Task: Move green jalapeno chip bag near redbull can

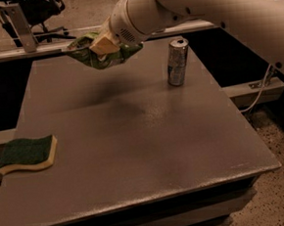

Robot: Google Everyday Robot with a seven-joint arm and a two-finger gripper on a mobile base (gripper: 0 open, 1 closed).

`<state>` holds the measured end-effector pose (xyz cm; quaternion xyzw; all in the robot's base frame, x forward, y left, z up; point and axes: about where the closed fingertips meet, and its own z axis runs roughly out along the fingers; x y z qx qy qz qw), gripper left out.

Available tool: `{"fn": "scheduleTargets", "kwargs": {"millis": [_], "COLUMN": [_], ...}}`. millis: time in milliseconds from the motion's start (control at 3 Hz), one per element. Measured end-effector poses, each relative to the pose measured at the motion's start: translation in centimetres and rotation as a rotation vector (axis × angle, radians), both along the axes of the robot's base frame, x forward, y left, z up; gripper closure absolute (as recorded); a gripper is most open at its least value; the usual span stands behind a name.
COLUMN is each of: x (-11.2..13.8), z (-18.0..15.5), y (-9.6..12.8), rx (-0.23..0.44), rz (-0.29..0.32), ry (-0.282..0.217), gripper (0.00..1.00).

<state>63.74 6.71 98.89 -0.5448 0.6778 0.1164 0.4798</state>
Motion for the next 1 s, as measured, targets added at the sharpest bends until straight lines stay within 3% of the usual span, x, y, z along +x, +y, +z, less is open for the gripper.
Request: {"fn": "scheduleTargets", "kwargs": {"millis": [333, 1000], "x": [-1.4, -8.5], "z": [0.5, 5.8], "y": [-1.0, -5.6], "rx": [-0.009, 0.010], "rz": [0.026, 0.037], "ry": [0.006, 0.025], "gripper": [1.00, 1.00]}}
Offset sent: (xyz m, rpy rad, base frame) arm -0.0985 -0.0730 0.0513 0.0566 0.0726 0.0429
